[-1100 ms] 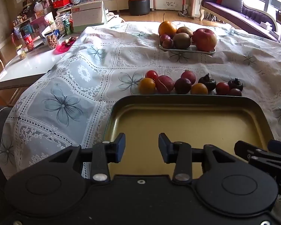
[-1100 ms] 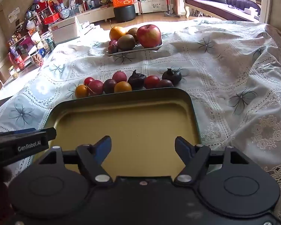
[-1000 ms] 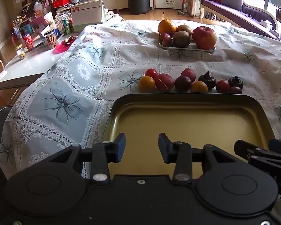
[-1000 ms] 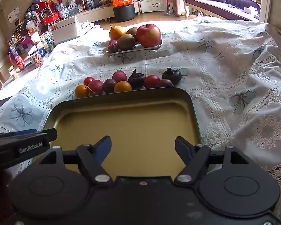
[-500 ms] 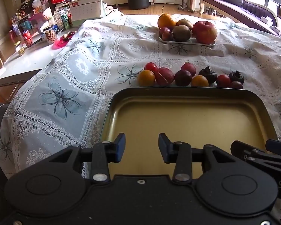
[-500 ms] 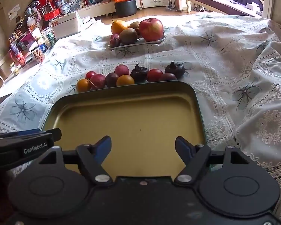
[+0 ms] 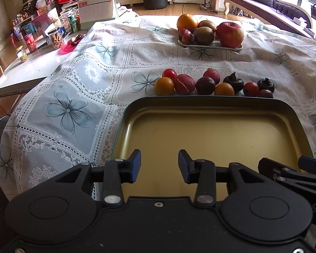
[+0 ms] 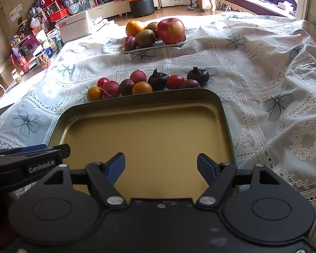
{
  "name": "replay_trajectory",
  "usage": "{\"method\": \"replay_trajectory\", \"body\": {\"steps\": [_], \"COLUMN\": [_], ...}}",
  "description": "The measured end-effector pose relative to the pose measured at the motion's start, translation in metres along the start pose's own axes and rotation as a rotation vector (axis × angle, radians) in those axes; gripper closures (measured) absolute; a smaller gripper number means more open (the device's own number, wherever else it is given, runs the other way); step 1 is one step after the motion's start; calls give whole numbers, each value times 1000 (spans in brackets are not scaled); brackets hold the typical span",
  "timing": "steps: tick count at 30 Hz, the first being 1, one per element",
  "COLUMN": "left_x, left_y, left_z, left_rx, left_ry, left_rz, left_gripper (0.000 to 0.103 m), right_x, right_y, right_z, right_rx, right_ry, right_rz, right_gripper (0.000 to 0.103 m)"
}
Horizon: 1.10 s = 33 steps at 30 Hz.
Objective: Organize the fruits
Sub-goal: 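Move both grippers forward over the gold tray toward the fruit row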
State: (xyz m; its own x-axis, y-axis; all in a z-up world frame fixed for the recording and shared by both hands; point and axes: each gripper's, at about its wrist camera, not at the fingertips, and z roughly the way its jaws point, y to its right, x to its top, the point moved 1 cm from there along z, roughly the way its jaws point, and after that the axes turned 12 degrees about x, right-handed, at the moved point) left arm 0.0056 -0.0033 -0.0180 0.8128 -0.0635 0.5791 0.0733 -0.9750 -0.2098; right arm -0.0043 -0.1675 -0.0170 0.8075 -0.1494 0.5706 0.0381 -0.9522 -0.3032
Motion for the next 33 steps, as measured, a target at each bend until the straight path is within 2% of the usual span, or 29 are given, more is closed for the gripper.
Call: {"method": "replay_trajectory", "body": {"steps": [25, 33], "left_x": [1, 1], "left_y": [1, 2], "left_z": [1, 2], "left_rx": [-30, -52], "left_ry": [-44, -91], "left_rz": [6, 20], "left_gripper": [53, 53], "right_x": [-1, 0], "right_y": [-1, -3], "right_z": [0, 2], "right_rx": [39, 69], "right_ry": [-11, -43], "right_rz": [21, 32], "right_gripper": [25, 25]}}
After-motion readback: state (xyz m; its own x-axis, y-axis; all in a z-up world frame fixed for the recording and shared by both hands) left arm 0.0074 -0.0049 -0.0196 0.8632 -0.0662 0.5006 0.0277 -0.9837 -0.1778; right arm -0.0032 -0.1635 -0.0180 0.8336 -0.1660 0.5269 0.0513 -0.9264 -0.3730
